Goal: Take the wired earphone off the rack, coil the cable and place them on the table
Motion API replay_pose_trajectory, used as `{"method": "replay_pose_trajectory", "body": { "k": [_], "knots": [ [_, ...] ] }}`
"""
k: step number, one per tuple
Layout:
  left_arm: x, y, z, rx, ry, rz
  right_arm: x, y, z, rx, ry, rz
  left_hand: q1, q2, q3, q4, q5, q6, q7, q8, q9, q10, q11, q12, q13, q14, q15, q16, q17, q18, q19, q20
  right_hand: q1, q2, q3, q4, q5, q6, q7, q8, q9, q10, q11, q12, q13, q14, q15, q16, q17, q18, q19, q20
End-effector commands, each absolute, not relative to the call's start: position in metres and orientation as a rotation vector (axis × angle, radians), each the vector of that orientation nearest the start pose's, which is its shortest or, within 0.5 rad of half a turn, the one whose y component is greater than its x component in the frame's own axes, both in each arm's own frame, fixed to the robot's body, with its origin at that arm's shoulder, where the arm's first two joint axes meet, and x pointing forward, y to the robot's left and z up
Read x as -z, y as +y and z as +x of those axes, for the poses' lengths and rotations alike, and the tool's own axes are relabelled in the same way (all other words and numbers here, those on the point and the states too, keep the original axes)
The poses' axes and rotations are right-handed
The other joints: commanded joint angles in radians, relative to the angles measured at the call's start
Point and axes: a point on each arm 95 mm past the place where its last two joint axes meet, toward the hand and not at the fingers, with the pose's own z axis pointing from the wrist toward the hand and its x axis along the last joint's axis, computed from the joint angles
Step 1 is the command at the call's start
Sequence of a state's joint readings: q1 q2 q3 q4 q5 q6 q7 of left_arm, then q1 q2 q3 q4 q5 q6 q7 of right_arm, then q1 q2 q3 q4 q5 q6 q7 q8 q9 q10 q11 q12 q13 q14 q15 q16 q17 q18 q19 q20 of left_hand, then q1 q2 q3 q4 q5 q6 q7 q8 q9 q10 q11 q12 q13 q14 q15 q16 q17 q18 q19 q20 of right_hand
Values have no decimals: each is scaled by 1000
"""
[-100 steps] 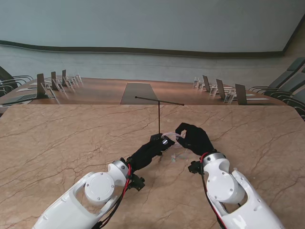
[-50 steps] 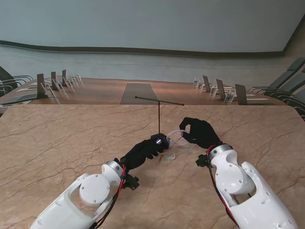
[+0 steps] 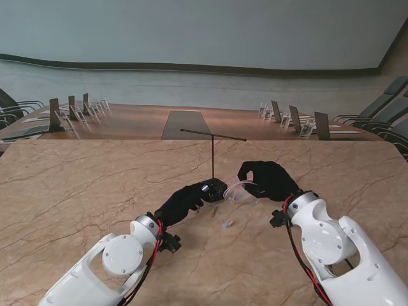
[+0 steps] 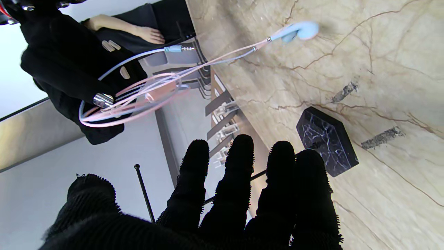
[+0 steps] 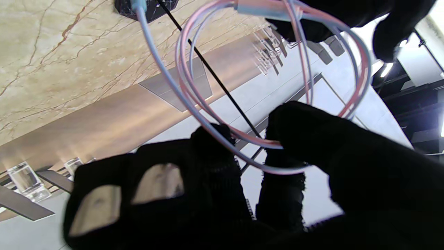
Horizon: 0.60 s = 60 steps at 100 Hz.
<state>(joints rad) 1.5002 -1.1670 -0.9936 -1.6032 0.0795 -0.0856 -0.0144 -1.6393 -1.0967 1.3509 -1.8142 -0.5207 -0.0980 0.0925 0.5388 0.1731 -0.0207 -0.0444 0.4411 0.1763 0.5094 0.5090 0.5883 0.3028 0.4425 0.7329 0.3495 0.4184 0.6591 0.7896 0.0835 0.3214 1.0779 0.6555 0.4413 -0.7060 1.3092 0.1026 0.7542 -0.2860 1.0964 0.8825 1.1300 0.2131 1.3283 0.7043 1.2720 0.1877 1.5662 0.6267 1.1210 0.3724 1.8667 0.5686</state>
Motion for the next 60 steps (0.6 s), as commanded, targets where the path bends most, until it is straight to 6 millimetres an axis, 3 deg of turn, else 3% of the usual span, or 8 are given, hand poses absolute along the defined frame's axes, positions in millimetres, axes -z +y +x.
{"method": "replay_pose_trajectory", "body": {
  "k": [1,26,44,46,54,60],
  "knots": [
    [331,-103,378,2218,1175,-2044,251,2,382,2490,-1638,-1859,19,20,-14,0,-1,-45,-39,-17,12,-5,-19,-8,13,17,-4,-12,-11,-7,5,3,16,24,110,76,119,-140,92,53,-34,98,71,3,16,57,96,7,53,-161,202,-92],
    [332,-103,377,2196,1186,-2045,241,4,372,2501,-1672,-1751,22,18,-14,0,4,-50,-56,-29,9,-7,-18,-15,12,13,-2,-13,-13,-8,-5,-3,11,15,118,87,139,-135,81,67,-69,107,73,1,-26,62,99,-2,9,-161,185,-102],
    [334,-106,376,2181,1209,-2046,233,6,365,2511,-1705,-1664,39,15,-10,1,-3,-59,-56,-29,0,-14,-24,-23,5,1,-16,-23,-24,-18,-26,-14,3,5,127,96,154,-138,61,74,-146,122,70,6,-101,71,77,7,-86,-156,140,-81],
    [335,-106,376,2179,1210,-2046,232,6,365,2513,-1708,-1655,43,14,-9,2,-4,-59,-56,-29,-1,-15,-25,-25,5,0,-18,-24,-24,-18,-28,-15,2,4,129,96,157,-138,57,78,-161,124,71,4,-114,72,62,29,-101,-155,118,-40],
    [336,-108,376,2171,1215,-2046,229,6,362,2513,-1724,-1625,60,13,-5,3,-6,-63,-56,-29,-3,-20,-26,-29,2,-4,-23,-28,-28,-22,-36,-19,2,-8,140,103,172,-132,53,67,-223,140,68,8,-175,82,29,46,-184,-153,77,-10],
    [337,-109,376,2165,1227,-2047,227,6,361,2508,-1733,-1606,71,14,-5,2,-10,-65,-56,-30,-8,-24,-27,-31,1,-12,-25,-30,-31,-27,-42,-22,7,-31,157,103,185,-121,55,52,-294,157,43,31,-246,93,-30,112,-274,-157,4,92]
  ]
}}
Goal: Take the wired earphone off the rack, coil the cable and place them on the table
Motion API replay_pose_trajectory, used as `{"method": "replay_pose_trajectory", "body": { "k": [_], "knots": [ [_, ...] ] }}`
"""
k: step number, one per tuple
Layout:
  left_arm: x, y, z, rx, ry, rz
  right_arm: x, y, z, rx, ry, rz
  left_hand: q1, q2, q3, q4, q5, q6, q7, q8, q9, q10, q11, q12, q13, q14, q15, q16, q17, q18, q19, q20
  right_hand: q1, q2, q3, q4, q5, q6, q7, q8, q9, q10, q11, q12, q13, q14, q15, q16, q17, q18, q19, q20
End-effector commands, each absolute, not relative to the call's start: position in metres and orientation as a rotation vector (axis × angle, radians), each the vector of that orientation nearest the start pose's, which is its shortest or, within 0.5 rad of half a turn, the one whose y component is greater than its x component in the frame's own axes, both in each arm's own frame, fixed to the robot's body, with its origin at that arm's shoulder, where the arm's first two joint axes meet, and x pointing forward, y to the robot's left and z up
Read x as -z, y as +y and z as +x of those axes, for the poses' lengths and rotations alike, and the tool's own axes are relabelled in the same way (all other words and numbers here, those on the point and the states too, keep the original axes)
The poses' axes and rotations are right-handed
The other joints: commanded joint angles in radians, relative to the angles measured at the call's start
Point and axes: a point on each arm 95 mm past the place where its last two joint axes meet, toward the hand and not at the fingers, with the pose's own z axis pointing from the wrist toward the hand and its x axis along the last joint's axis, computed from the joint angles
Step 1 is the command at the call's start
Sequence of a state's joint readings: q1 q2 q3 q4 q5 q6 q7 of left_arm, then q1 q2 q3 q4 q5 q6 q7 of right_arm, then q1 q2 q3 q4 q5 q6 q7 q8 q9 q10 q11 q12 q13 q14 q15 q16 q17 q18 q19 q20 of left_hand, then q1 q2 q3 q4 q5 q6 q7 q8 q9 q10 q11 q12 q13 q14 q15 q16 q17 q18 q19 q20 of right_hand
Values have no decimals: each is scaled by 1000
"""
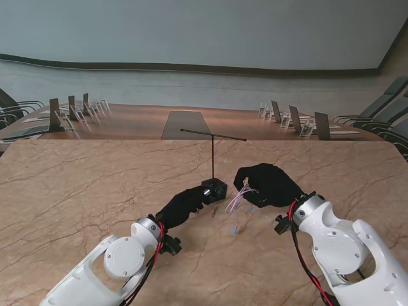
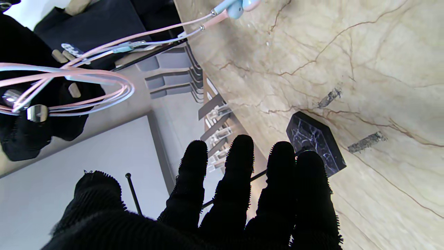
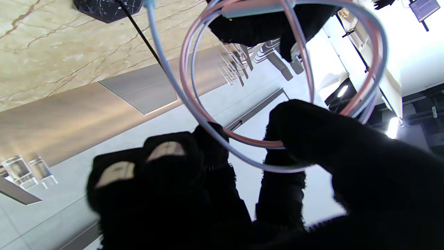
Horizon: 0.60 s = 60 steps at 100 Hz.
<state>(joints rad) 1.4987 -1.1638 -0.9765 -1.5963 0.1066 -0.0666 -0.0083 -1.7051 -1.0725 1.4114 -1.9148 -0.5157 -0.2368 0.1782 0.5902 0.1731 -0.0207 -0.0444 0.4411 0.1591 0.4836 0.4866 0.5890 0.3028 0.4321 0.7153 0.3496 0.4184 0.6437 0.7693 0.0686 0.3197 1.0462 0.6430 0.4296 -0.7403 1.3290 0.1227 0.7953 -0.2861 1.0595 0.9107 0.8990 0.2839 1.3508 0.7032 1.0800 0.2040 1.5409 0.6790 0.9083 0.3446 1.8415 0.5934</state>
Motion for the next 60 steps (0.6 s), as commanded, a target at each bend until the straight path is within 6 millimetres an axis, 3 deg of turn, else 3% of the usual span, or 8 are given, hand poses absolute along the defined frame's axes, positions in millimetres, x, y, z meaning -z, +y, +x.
{"method": "replay_pose_trajectory", "body": {
  "k": [1,7,18,33,46,52,60],
  "knots": [
    [337,-110,376,2165,1228,-2047,227,6,360,-2067,1428,1321,20,13,-6,2,-10,-49,-29,-7,-8,-23,-16,-13,1,-11,-10,-10,-16,-26,-11,-10,21,-2,140,82,146,-119,93,22,-75,91,17,35,-65,80,-11,65,-76,-129,22,75],
    [337,-111,376,2162,1238,-2047,226,7,359,-2075,1437,1311,21,15,-9,2,-11,-51,-28,-6,-8,-24,-14,-14,2,-12,-9,-11,-16,-26,-13,-11,30,-23,159,65,159,-107,90,10,-157,99,-11,75,-146,82,-61,114,-177,-147,-37,145],
    [338,-113,376,2159,1246,-2053,226,8,358,-2085,1457,1302,22,15,-12,2,-12,-50,-27,-6,-10,-24,-11,-16,1,-12,-9,-12,-17,-28,-15,-12,39,-21,157,92,174,-84,97,-20,-294,95,-55,137,-283,80,-148,196,-338,-192,-131,268],
    [339,-114,376,2153,1250,-2058,226,9,358,-2087,1482,1294,20,16,-14,2,-13,-50,-27,-7,-11,-25,-9,-18,0,-13,-9,-13,-18,-28,-17,-12,54,-42,170,88,194,-63,94,-50,-417,80,-82,183,-410,72,-209,253,-476,-239,-194,356],
    [339,-114,375,2146,1252,-2057,227,10,360,-2091,1521,1285,33,14,-8,3,-11,-60,-26,-7,-10,-27,-8,-19,0,-14,-8,-13,-19,-29,-18,-12,59,-45,170,79,200,-63,89,-66,-435,70,-69,237,-427,49,-204,312,-496,-263,-195,406],
    [340,-113,375,2137,1260,-2054,227,11,361,-2092,1545,1287,65,10,3,6,-17,-81,-27,-7,-11,-31,-7,-19,1,-20,-7,-13,-19,-29,-19,-11,62,-36,166,74,197,-62,89,-65,-446,68,-71,254,-442,43,-209,330,-517,-274,-199,420],
    [341,-113,375,2120,1279,-2049,228,13,361,-2103,1569,1286,211,-11,1,5,-35,-114,-16,4,-11,-46,4,-13,11,-35,0,-9,-14,-37,-17,-10,67,-36,164,73,194,-55,92,-62,-450,68,-75,259,-455,47,-215,344,-538,-276,-201,435]
  ]
}}
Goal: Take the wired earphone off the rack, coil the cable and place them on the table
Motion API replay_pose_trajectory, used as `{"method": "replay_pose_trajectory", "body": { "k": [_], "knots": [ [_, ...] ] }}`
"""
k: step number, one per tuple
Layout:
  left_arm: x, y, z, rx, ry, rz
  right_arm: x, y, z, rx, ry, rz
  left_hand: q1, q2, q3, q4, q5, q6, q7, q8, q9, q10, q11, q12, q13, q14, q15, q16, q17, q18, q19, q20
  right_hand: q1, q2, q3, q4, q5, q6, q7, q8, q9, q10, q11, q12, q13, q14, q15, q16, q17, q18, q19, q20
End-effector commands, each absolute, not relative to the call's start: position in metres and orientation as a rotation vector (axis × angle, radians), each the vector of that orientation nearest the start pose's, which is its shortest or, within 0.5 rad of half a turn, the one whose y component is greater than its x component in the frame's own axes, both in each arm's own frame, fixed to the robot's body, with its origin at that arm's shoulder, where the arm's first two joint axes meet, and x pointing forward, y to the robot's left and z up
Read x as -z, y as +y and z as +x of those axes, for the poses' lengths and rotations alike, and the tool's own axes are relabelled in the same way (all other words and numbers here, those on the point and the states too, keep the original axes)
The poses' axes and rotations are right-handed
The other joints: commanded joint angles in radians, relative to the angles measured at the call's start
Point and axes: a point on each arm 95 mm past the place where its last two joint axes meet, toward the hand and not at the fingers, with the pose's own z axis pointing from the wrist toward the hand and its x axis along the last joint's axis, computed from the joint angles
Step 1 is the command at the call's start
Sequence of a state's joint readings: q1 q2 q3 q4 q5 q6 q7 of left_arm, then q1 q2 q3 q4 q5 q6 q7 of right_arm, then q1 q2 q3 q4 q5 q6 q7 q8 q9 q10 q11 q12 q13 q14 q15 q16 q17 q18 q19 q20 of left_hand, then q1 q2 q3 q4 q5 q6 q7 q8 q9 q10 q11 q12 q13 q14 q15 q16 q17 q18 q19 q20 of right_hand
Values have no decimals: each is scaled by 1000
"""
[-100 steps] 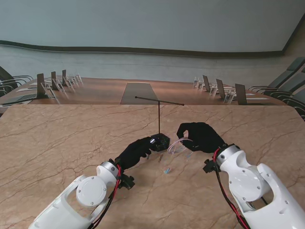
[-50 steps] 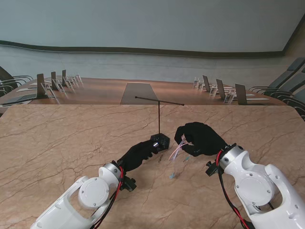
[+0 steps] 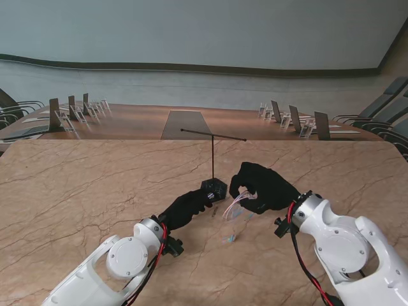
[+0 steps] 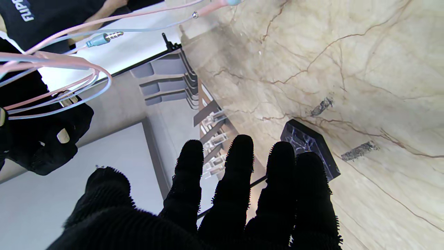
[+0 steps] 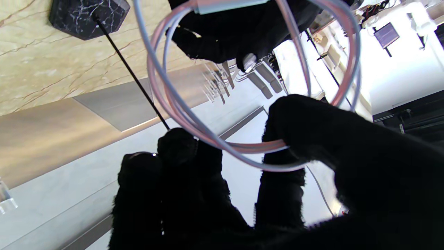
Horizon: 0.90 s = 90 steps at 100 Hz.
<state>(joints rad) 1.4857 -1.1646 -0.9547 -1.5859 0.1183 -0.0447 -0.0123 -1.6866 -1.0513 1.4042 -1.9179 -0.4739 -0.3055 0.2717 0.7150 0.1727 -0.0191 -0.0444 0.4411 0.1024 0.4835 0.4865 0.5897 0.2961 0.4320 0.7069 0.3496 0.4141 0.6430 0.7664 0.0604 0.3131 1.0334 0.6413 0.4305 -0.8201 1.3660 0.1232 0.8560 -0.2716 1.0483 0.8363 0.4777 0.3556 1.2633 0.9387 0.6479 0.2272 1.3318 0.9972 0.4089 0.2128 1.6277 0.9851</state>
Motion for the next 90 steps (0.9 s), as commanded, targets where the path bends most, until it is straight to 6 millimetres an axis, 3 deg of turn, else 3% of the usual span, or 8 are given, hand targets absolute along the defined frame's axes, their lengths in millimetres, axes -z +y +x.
{"method": "replay_pose_trajectory", "body": {
  "k": [1,14,29,42,61,90],
  "knots": [
    [342,-113,375,2116,1283,-2046,228,13,361,-2104,1571,1286,97,-14,1,6,-38,-62,-15,5,-11,-41,5,-4,12,-32,2,-6,-5,-31,-4,-8,67,43,128,73,134,-68,104,13,-27,-3,13,24,-22,24,-6,28,-39,-143,13,46],
    [346,-116,376,2070,1354,-1996,226,16,361,-2128,1587,1274,234,-49,-8,-10,-82,-107,29,69,-3,-74,52,25,42,-67,40,20,15,-50,15,1,70,38,129,70,134,-64,107,13,-1,3,15,24,-1,33,-1,42,-21,-135,21,71],
    [346,-122,376,2058,1414,-1972,222,18,359,-2156,1604,1252,277,-55,-14,-13,-105,-108,45,84,5,-87,108,69,67,-83,100,71,29,-55,69,34,66,45,125,63,124,-69,106,17,-1,-2,11,15,-3,31,-7,39,-23,-134,13,79],
    [346,-130,376,2063,1459,-1937,218,21,358,-2180,1622,1234,272,-45,-22,-18,-118,-112,62,85,9,-102,166,132,79,-99,175,145,26,-69,144,103,69,41,128,60,125,-63,108,17,15,3,12,3,9,39,-4,31,-11,-126,15,81],
    [344,-138,376,2088,1519,-1912,215,25,359,-2206,1646,1224,261,-34,-27,-25,-131,-111,74,82,-22,-123,200,207,31,-125,242,235,-26,-129,192,230,70,42,129,51,121,-64,109,16,30,3,14,-12,24,40,0,16,8,-119,17,76],
    [341,-143,369,2098,1609,-1908,218,29,367,-2215,1651,1261,276,-68,-21,-21,-149,-114,65,77,-41,-131,187,218,6,-136,229,241,-38,-142,178,258,74,41,129,42,113,-58,115,16,45,9,15,-28,35,49,5,1,17,-108,21,69]
  ]
}}
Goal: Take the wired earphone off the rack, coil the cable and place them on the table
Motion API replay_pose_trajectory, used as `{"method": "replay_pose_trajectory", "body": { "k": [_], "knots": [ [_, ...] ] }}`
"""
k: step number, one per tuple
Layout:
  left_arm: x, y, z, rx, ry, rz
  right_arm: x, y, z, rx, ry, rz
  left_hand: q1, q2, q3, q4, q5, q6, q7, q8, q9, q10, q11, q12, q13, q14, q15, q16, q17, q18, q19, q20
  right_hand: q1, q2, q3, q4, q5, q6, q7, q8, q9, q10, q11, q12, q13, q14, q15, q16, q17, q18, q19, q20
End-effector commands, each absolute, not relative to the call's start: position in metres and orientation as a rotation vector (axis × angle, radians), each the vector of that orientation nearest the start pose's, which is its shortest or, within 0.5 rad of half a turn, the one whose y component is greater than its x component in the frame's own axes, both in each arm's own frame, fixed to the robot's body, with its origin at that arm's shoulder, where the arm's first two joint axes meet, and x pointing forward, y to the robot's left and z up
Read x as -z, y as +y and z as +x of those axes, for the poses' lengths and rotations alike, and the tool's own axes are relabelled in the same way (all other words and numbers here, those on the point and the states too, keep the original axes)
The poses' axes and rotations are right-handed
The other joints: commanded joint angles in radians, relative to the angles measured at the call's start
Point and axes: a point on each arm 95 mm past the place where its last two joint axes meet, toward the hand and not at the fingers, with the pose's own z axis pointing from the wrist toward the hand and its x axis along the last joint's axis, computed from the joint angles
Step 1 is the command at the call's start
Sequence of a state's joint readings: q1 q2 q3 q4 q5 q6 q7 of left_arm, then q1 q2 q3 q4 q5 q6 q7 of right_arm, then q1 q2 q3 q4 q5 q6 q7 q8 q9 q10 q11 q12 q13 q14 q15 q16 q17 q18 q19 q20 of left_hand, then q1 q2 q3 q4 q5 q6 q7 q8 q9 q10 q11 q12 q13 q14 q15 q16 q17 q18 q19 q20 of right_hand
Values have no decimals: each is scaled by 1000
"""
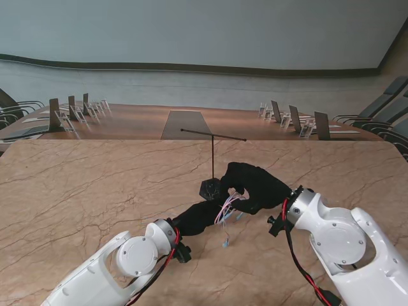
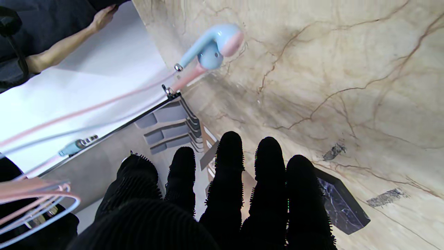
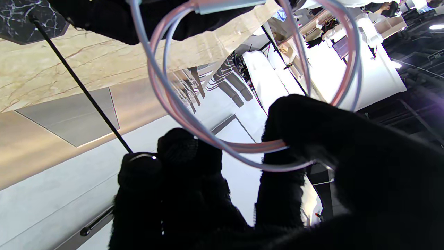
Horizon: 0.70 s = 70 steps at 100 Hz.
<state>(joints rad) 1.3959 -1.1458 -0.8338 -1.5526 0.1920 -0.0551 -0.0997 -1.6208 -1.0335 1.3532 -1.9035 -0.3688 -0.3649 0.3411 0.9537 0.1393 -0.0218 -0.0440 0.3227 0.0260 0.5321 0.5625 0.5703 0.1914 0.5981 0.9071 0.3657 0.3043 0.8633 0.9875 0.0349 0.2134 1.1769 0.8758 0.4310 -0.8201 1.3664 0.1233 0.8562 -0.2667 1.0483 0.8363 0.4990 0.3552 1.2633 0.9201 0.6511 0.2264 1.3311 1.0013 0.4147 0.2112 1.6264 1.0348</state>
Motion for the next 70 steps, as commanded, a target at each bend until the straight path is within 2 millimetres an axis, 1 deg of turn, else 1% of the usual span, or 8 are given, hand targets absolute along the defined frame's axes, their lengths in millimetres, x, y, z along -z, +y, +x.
{"method": "replay_pose_trajectory", "body": {
  "k": [1,6,21,25,32,39,60,70],
  "knots": [
    [341,-143,369,2098,1610,-1908,218,30,367,-2216,1651,1262,37,-35,-19,-22,-32,-39,15,1,-22,-28,20,17,-10,-27,8,19,-13,-43,33,24,74,41,129,42,113,-63,115,16,25,10,15,-10,32,50,6,-4,12,-106,23,20],
    [340,-143,368,2102,1623,-1901,219,31,369,-2217,1652,1269,24,-29,-23,-22,-39,-46,12,0,-25,-30,17,17,-12,-29,3,18,-13,-44,25,23,75,40,128,40,113,-61,116,15,28,12,15,-14,34,53,7,-6,14,-103,24,18],
    [338,-145,364,2121,1643,-1882,222,32,372,-2215,1659,1284,9,-25,-20,-18,-42,-42,6,-2,-30,-26,9,15,-12,-30,-6,15,-12,-44,15,26,76,40,130,37,112,-59,120,14,32,14,17,-19,38,55,9,-13,18,-100,25,16],
    [338,-146,363,2126,1644,-1875,222,33,372,-2213,1663,1288,0,-13,-20,-19,-44,-40,4,-3,-33,-23,0,10,-13,-30,-15,11,-11,-43,2,23,77,40,131,37,112,-58,121,13,32,14,16,-21,38,56,9,-14,18,-99,25,15],
    [338,-147,362,2135,1638,-1871,224,33,372,-2204,1671,1293,-2,5,-21,-25,-34,-34,2,-7,-24,-9,-23,-13,-3,-18,-40,-8,-6,-35,-20,15,76,41,131,37,111,-59,122,13,32,13,17,-22,38,56,10,-16,18,-99,25,14],
    [337,-146,361,2137,1644,-1871,227,33,372,-2196,1676,1303,-7,16,-25,-27,-37,-36,-4,-12,-23,-6,-36,-26,-4,-19,-52,-20,-3,-32,-34,8,77,42,131,36,109,-58,123,13,31,13,16,-25,36,56,9,-18,17,-98,24,13],
    [336,-144,360,2148,1646,-1853,235,32,372,-2172,1677,1345,-11,22,-28,-29,-33,-38,-8,-16,-13,-11,-32,-29,3,-19,-55,-26,-3,-32,-43,2,79,44,129,35,109,-55,126,11,29,14,16,-30,33,58,8,-25,13,-96,22,9],
    [337,-144,359,2148,1661,-1849,238,32,373,-2170,1674,1355,-20,16,-28,-24,-31,-35,-11,-20,-15,-14,-32,-29,0,-21,-57,-28,-3,-27,-51,-2,81,43,130,35,108,-55,127,11,30,15,16,-32,34,59,8,-26,13,-96,23,9]
  ]
}}
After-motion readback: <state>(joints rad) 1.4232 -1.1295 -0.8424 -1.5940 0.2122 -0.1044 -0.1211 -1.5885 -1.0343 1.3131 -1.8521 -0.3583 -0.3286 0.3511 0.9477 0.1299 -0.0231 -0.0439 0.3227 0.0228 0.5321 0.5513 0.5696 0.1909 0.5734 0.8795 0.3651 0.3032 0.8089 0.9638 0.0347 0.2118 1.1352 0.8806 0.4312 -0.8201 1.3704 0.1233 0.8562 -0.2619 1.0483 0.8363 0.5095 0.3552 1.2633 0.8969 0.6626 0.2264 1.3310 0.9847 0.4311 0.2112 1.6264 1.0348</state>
